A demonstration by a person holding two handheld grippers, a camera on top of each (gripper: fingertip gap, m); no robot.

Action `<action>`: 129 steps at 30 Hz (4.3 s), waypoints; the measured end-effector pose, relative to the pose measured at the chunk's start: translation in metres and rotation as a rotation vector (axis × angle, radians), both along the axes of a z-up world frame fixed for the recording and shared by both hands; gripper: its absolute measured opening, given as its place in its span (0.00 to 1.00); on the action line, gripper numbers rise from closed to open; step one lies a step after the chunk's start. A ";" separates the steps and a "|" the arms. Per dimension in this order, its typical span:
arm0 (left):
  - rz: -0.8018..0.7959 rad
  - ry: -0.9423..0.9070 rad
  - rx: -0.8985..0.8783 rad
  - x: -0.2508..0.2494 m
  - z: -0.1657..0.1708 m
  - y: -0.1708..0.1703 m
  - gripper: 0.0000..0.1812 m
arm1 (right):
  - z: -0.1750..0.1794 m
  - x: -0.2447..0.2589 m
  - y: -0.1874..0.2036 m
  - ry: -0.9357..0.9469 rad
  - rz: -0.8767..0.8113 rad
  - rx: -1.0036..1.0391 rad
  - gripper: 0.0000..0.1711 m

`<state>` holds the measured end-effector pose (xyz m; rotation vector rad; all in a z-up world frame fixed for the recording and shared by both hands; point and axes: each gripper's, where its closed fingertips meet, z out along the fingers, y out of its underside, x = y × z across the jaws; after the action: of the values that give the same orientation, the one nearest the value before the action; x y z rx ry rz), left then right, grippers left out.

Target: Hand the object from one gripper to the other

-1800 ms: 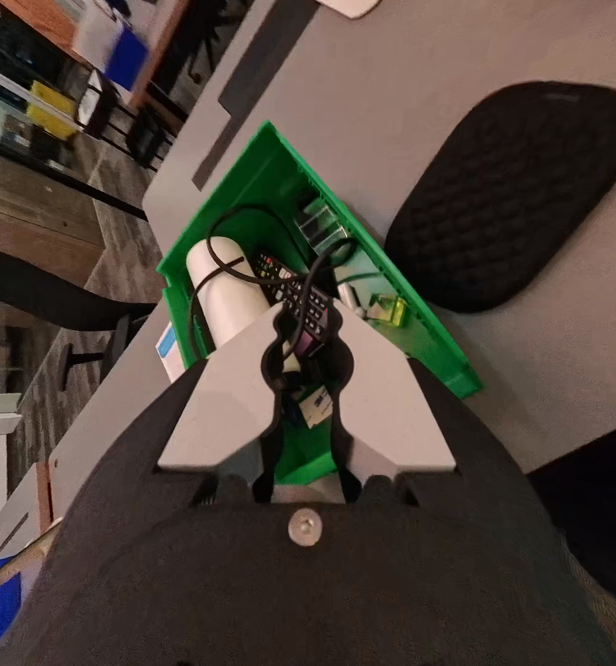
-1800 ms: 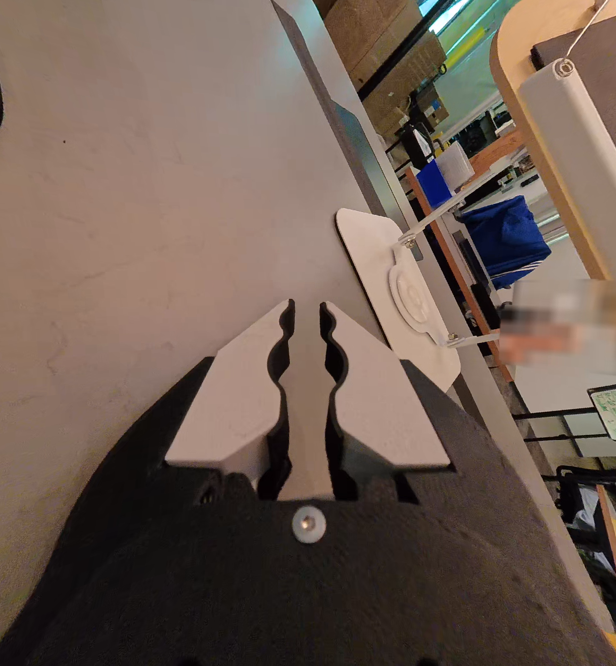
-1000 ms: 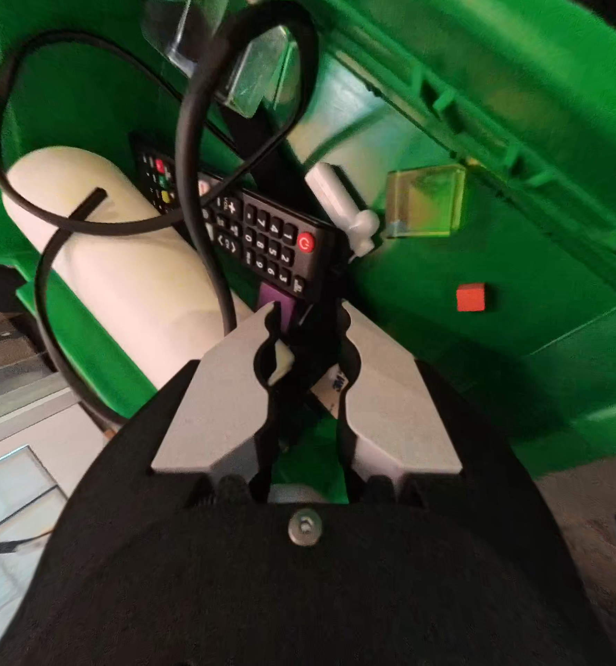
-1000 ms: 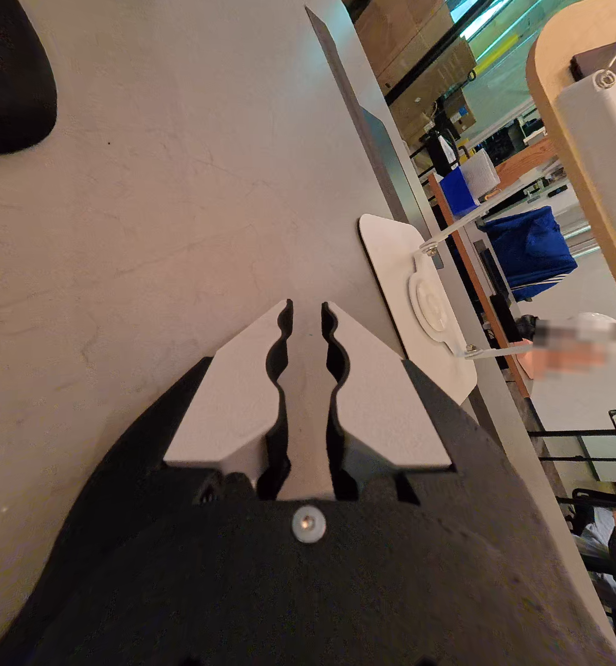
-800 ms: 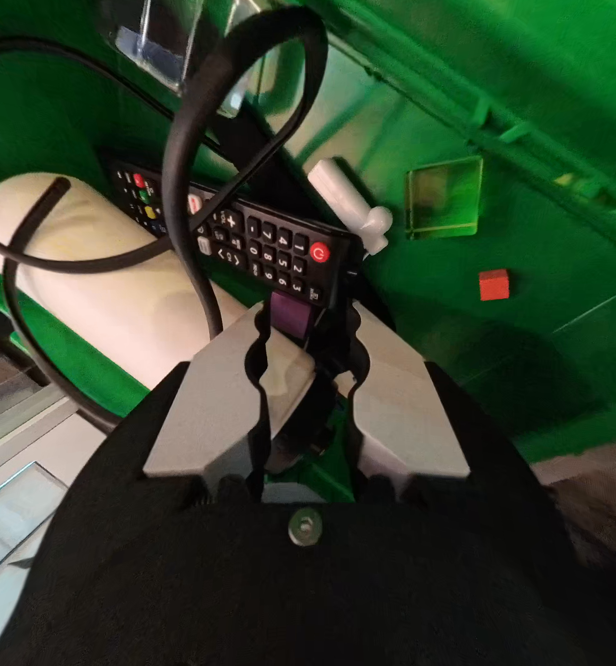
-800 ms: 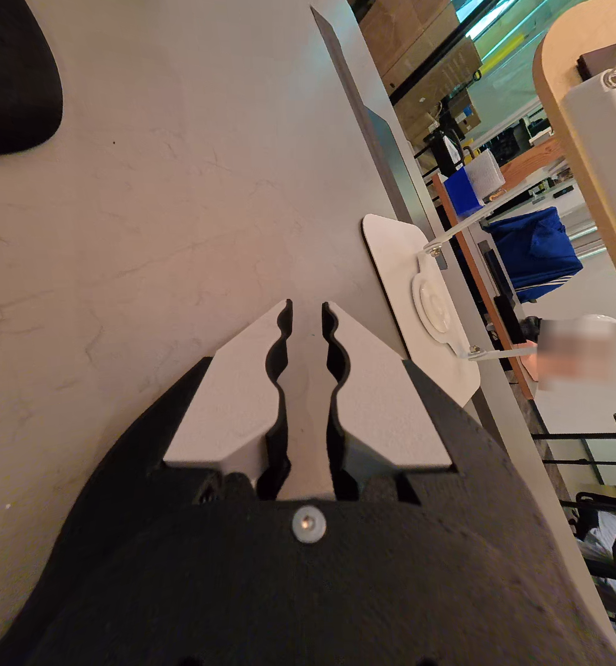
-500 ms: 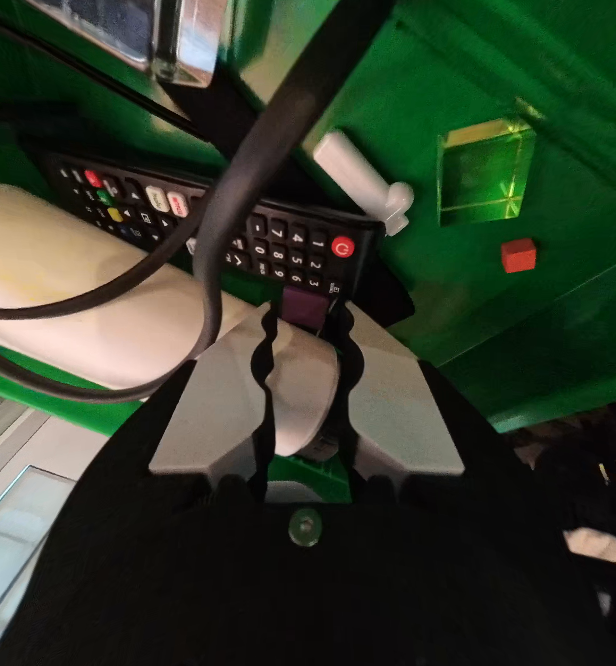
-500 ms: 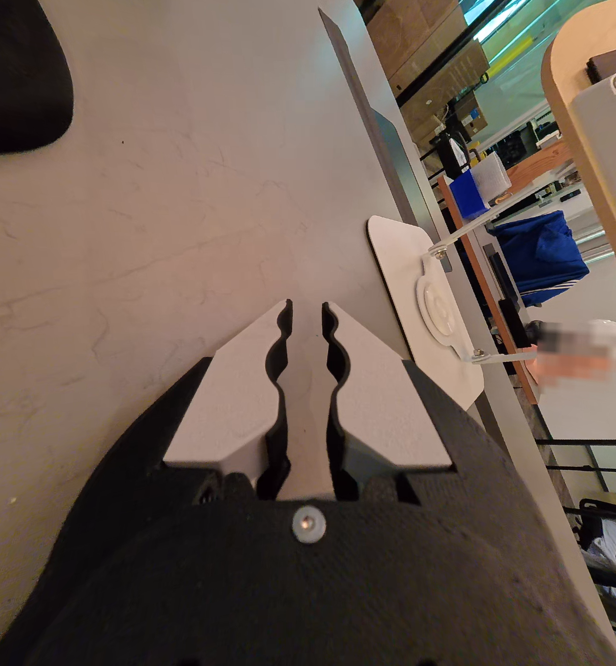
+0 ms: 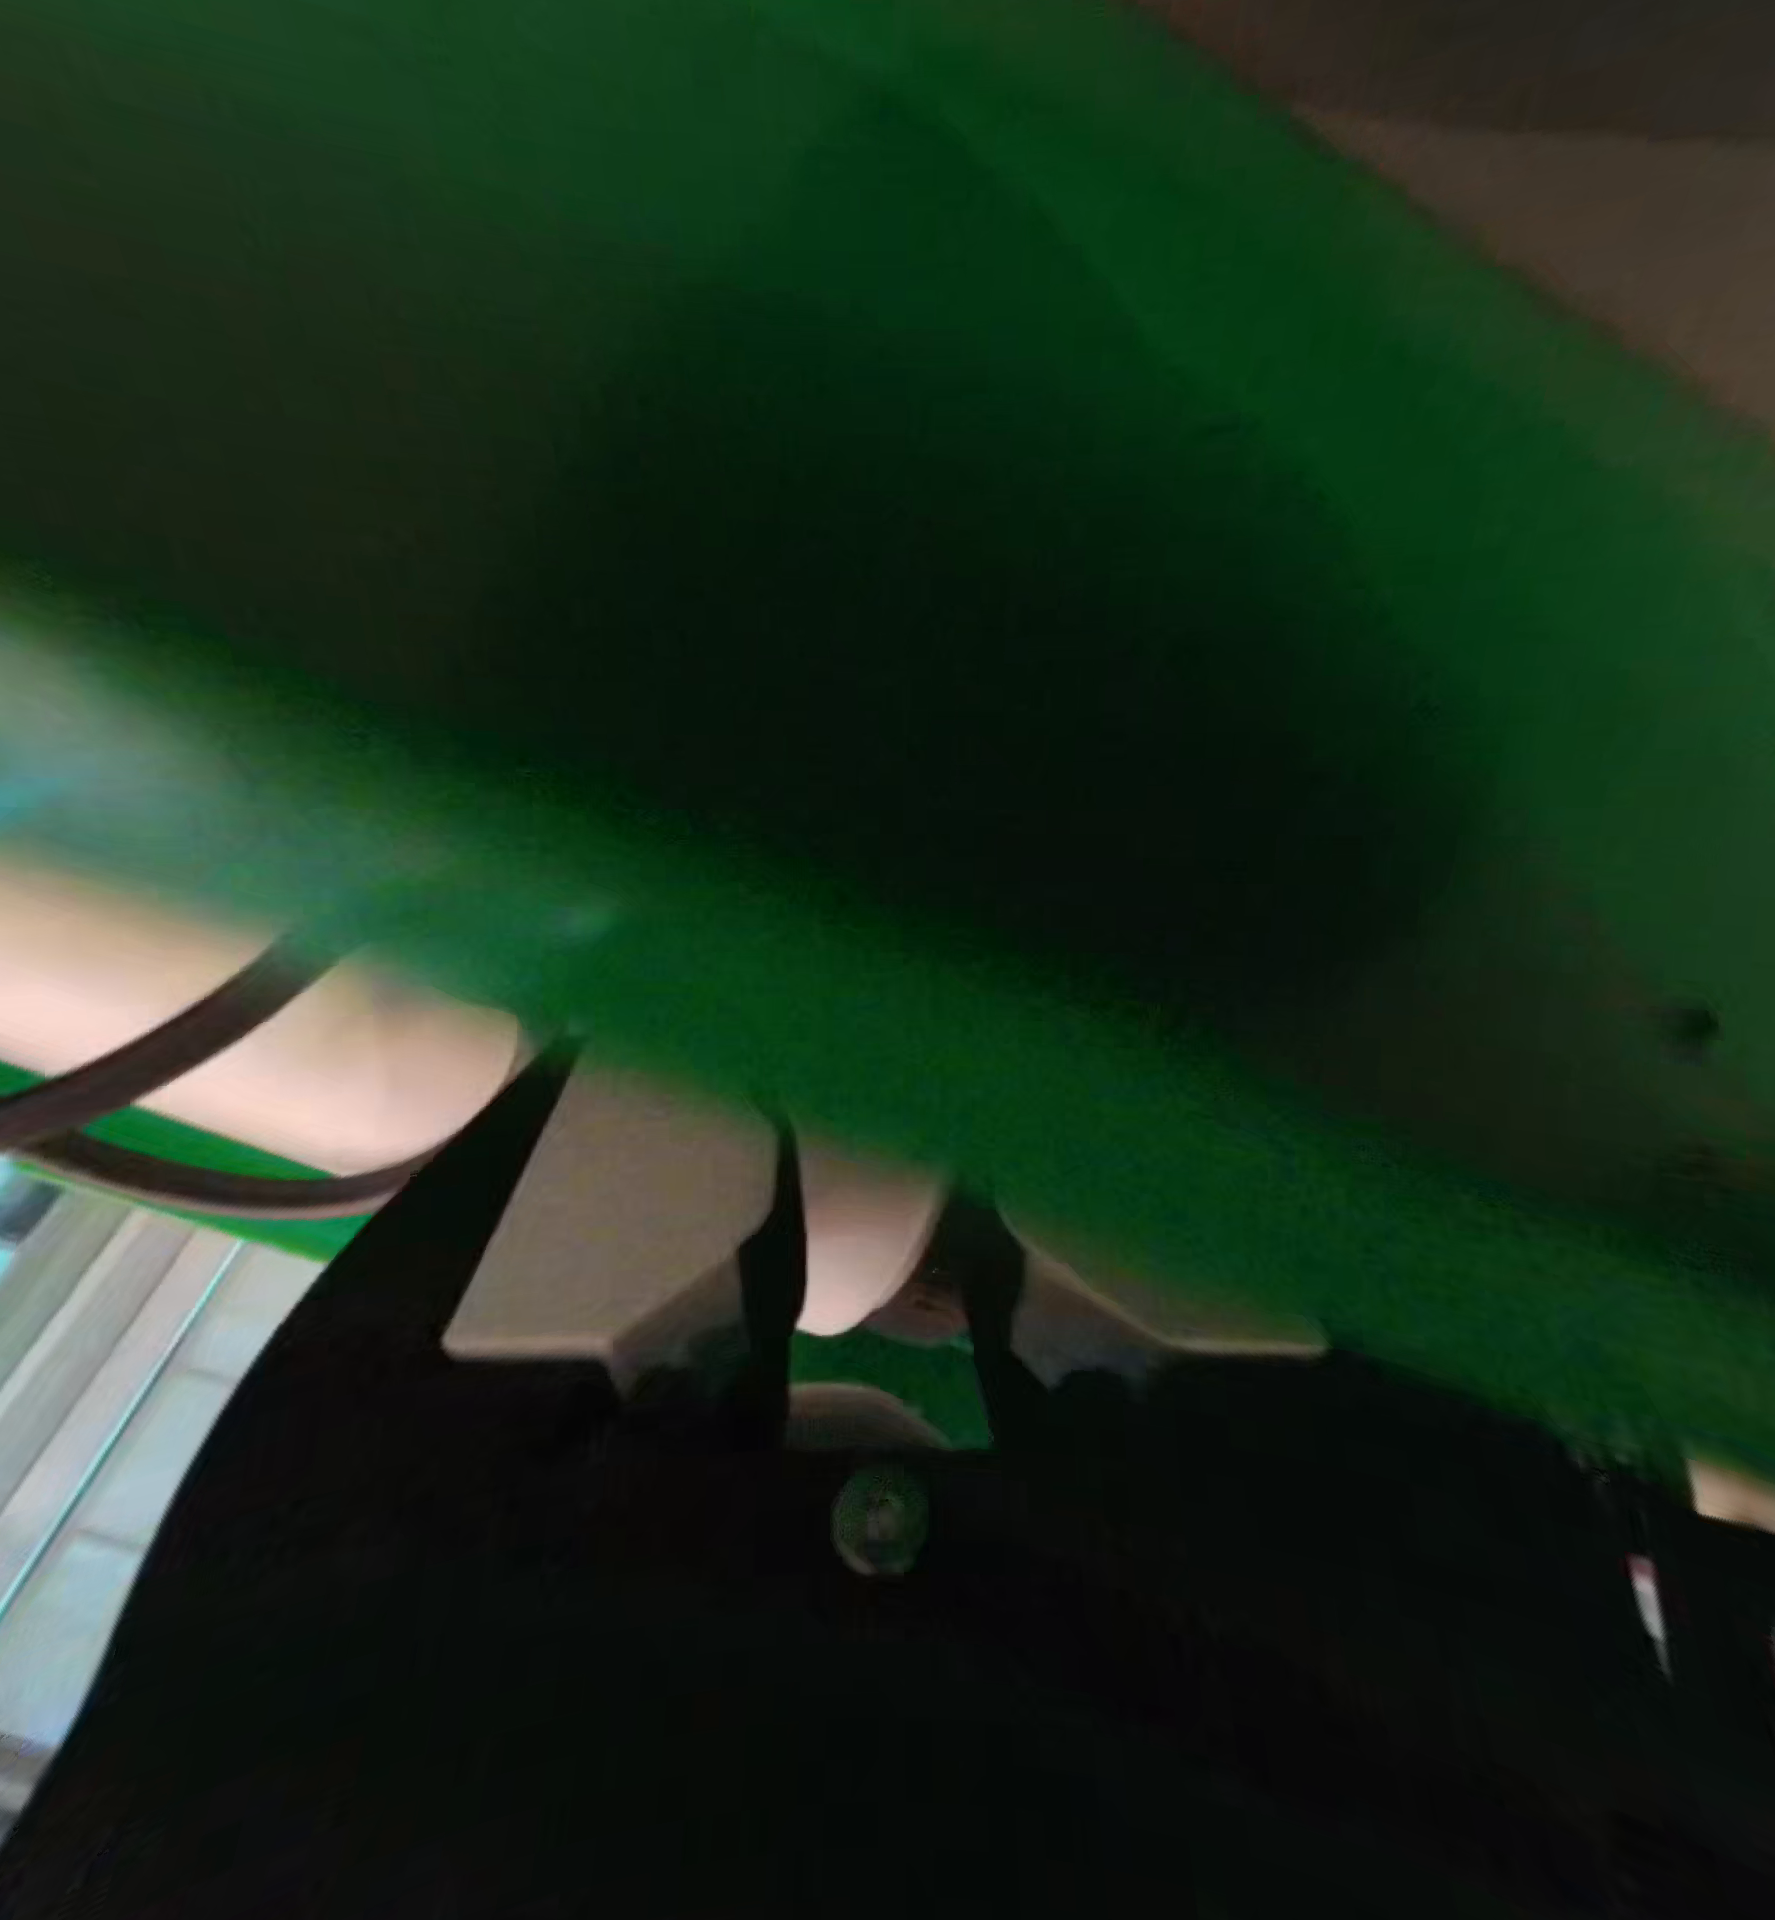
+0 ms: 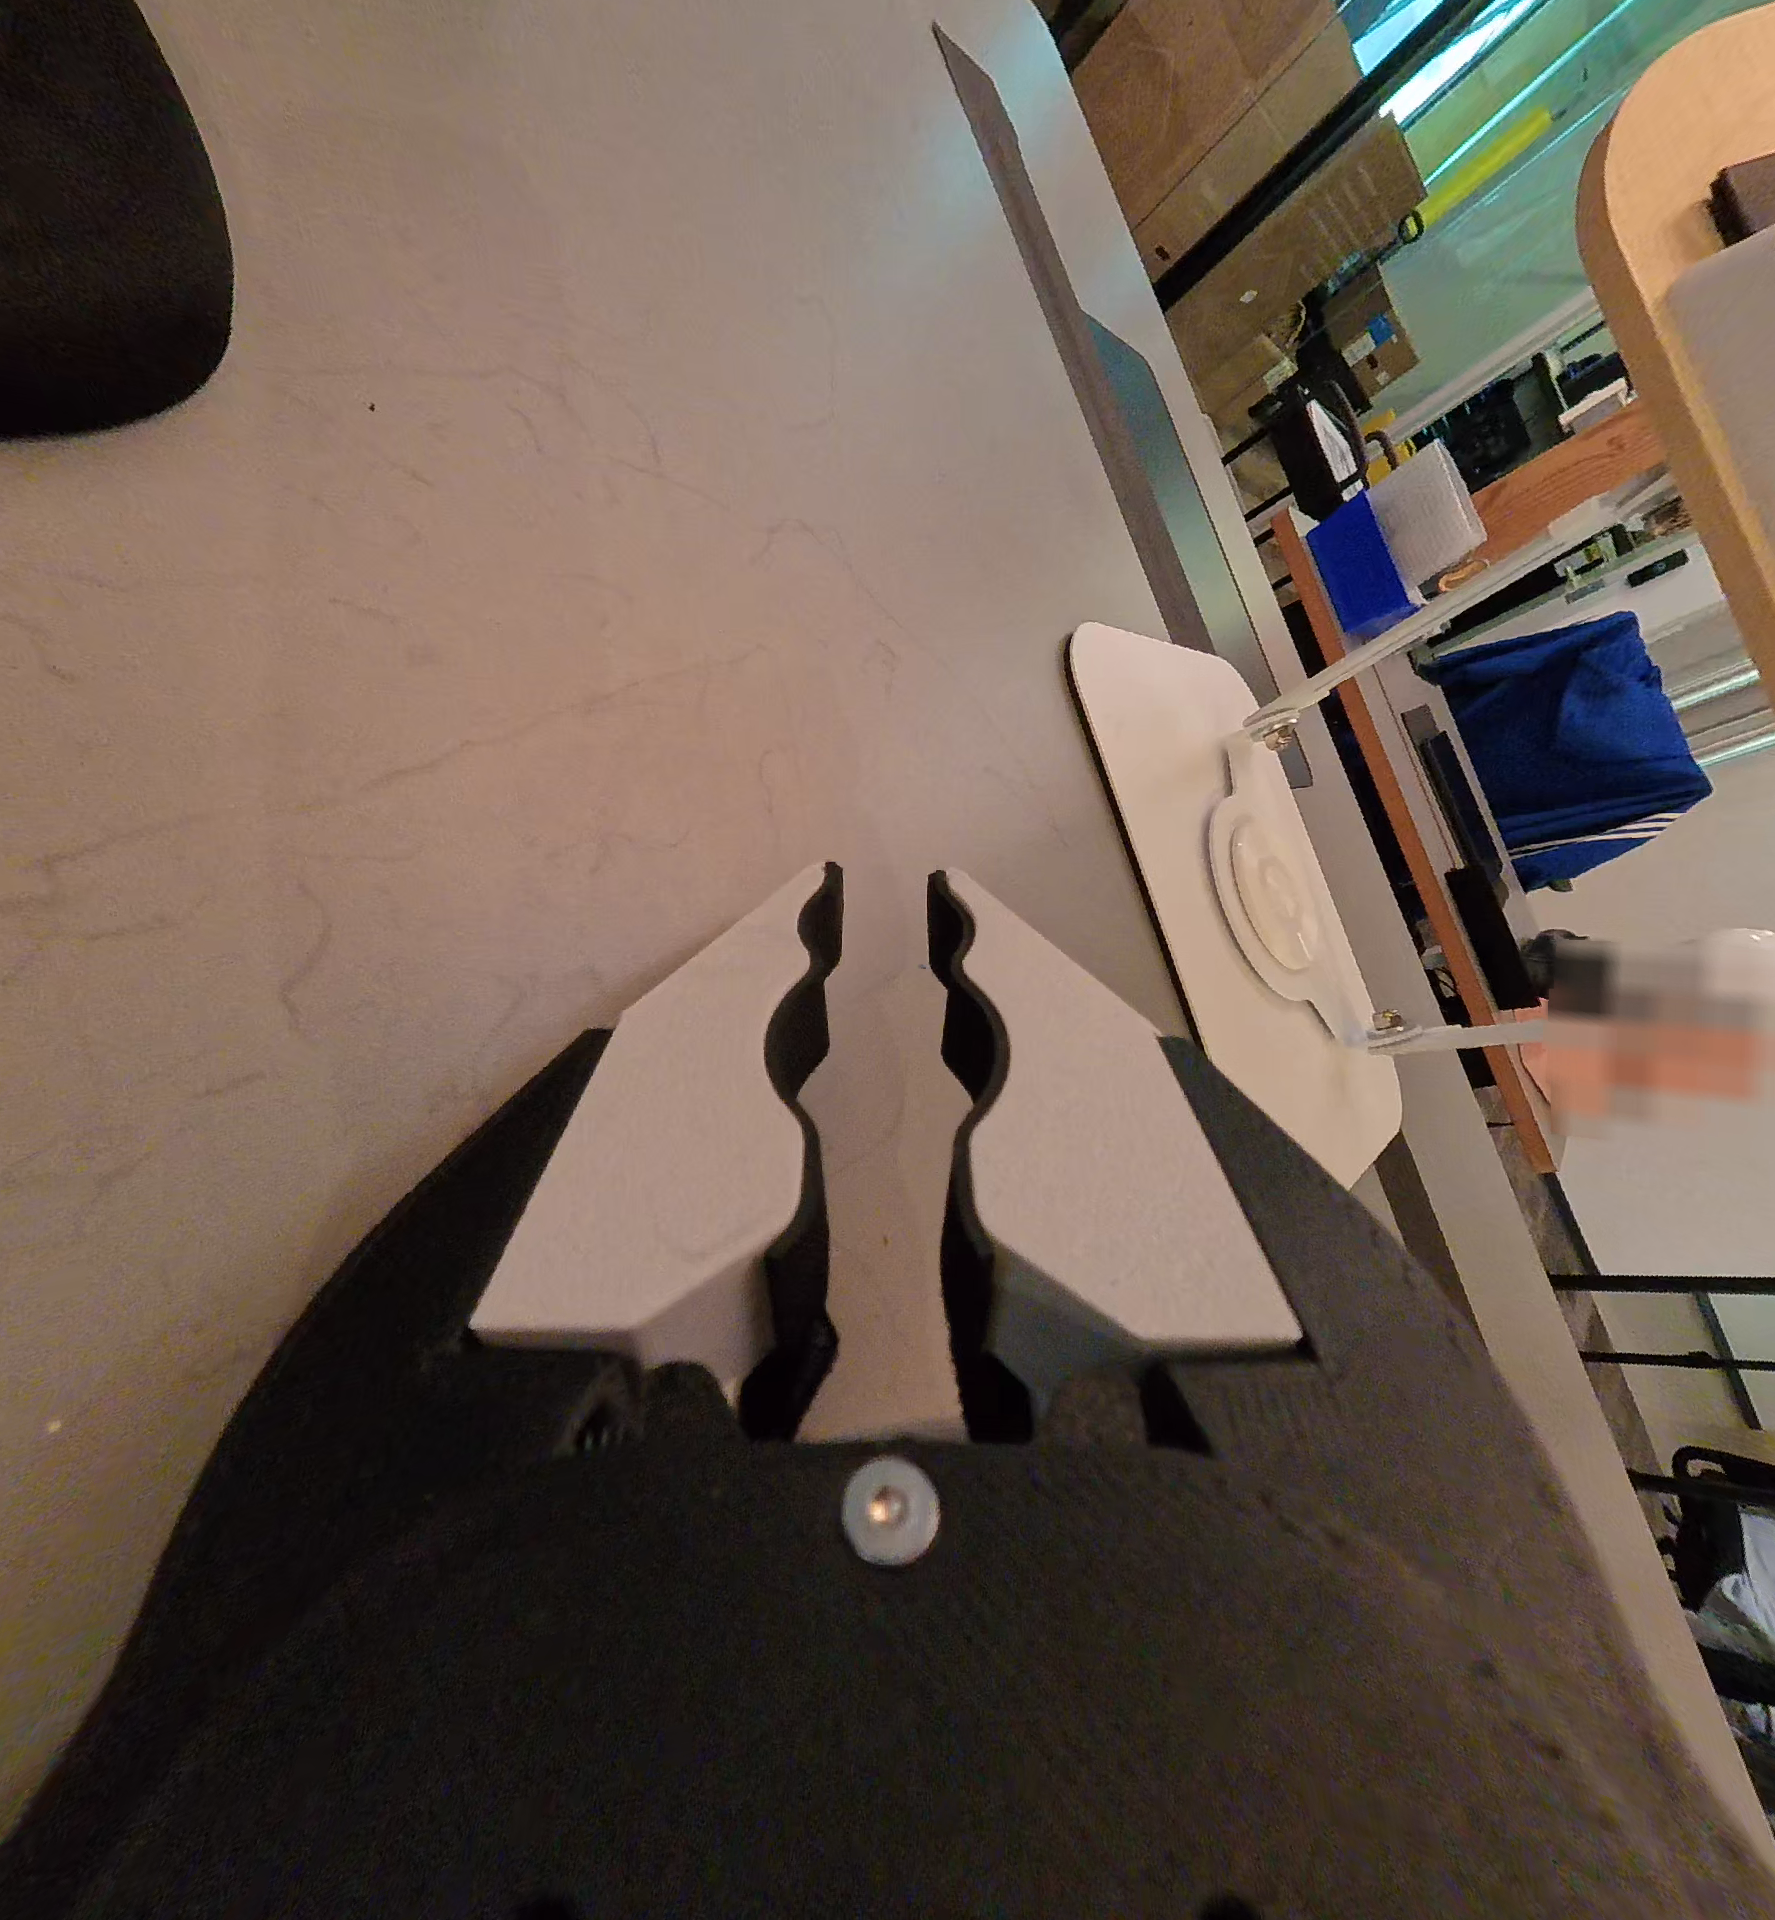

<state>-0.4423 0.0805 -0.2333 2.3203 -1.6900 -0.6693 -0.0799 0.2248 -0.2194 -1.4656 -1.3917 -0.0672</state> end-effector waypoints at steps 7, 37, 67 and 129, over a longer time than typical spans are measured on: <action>0.034 -0.149 0.023 0.015 0.004 -0.007 0.14 | -0.001 0.000 0.000 -0.002 0.002 -0.001 0.08; -0.045 -1.136 0.780 0.071 0.155 0.012 0.14 | 0.021 -0.016 -0.013 0.159 0.047 -0.029 0.14; -0.705 -1.574 0.455 0.415 0.260 0.104 0.14 | 0.242 0.057 -0.048 0.613 0.507 0.026 0.17; -1.291 -0.921 1.167 0.502 0.245 0.073 0.18 | 0.234 0.119 -0.093 0.694 0.968 -0.687 0.13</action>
<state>0.0594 0.1535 0.0120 1.6275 -4.2286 -0.9735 0.0396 0.1320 0.0144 -0.9837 -1.4170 1.4995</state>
